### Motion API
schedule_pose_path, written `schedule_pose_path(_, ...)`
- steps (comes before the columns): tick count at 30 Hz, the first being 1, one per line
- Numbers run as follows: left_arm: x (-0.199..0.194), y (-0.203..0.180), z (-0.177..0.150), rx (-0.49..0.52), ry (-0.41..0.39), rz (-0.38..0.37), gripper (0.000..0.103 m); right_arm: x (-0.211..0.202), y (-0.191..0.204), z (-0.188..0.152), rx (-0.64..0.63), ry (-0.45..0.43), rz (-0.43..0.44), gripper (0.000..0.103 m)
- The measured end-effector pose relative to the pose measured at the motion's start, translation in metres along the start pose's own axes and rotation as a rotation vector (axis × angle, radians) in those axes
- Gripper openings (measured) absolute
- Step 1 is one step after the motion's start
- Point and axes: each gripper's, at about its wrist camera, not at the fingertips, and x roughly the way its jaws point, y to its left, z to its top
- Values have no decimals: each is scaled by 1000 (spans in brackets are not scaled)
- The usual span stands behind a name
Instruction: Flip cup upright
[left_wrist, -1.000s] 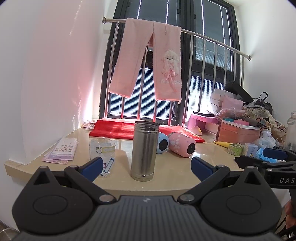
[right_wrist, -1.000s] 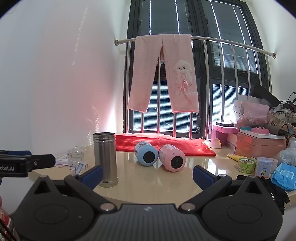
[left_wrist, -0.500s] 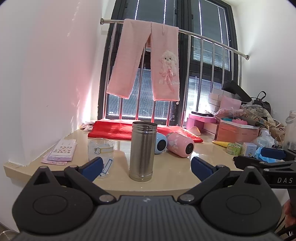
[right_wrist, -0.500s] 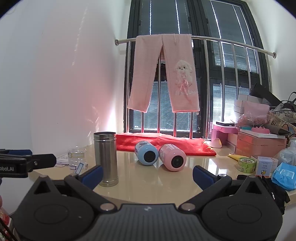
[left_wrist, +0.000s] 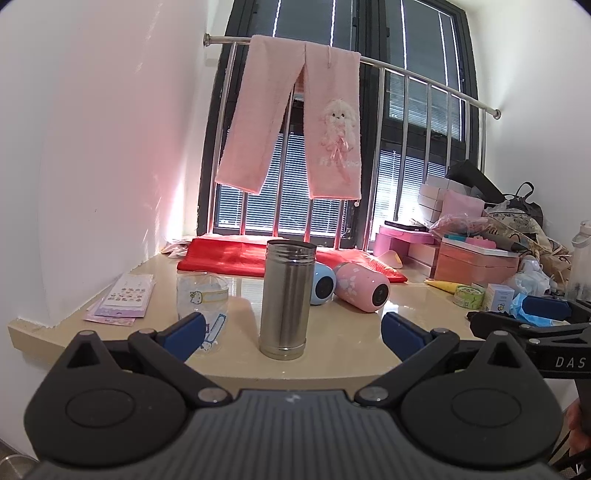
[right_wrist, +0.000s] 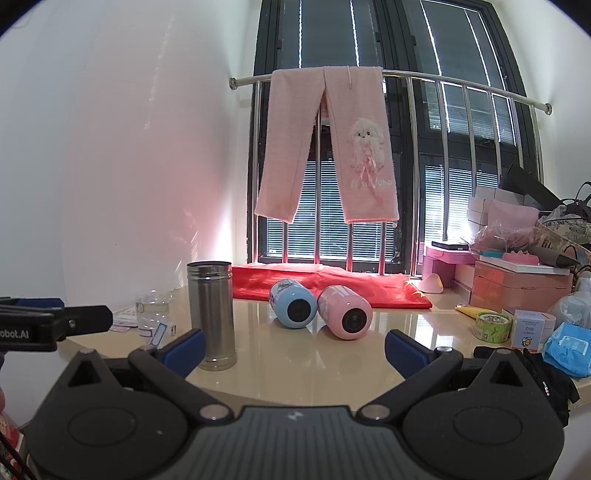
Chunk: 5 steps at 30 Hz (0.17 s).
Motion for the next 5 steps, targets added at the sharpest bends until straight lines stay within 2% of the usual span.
schedule_pose_path(5,-1,0,0,-4,0,-5,103,0,1,0,1,0,1,103)
